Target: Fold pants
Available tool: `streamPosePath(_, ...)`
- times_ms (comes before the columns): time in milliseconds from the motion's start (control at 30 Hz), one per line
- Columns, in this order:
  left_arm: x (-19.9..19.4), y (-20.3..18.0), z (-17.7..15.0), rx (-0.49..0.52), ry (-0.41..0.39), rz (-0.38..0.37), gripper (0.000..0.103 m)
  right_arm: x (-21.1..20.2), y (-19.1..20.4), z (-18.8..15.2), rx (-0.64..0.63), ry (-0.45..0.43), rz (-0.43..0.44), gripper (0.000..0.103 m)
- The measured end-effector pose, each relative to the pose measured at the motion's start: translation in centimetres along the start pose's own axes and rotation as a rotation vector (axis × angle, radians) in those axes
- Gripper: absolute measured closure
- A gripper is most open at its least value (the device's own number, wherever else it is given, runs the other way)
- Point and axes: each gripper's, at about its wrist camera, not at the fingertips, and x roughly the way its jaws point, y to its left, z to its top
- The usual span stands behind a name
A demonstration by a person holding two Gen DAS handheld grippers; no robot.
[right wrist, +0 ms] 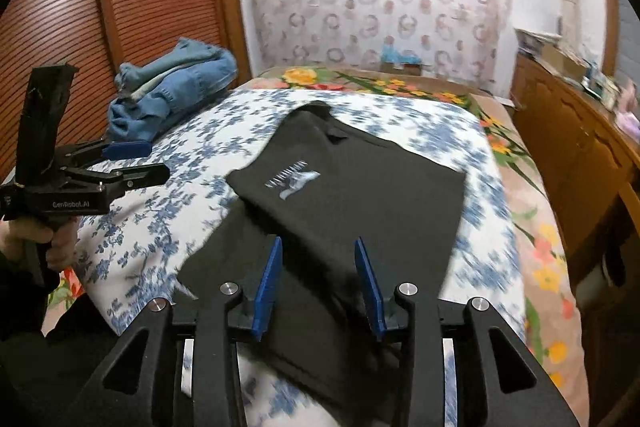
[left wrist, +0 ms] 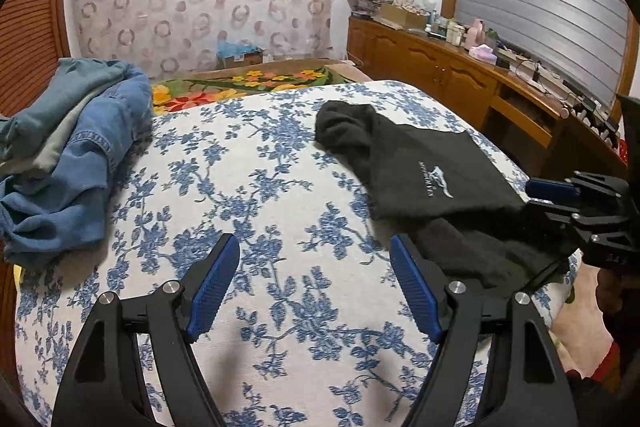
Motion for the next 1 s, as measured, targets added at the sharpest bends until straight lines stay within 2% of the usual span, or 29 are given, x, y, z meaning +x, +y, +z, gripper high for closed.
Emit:
streamPosePath(600, 0.5, 2.5, -1.2, -0.047, 0.021, 0.024, 0.025, 7.2, 3.7, 4.0, -0.173, 0.083, 0.089, 0.064)
streamPosePath(800, 0.5, 2.5, -1.3, -0.048, 0.024, 0.02, 0.025, 10.3, 4.8, 4.3, -0.256, 0.144, 0.066, 0.065)
streamPosePath(900, 0.5, 2.5, -1.4, -0.047, 0.025, 0.018, 0.025, 11.3, 4.3, 4.4, -0.252, 0.159, 0.032, 0.075)
streamPosePath(1000, 0.6, 2.6, -1.6, -0.049, 0.03, 0.017, 0.025, 11.8, 4.2, 4.7, -0.251, 0.155, 0.031, 0.094)
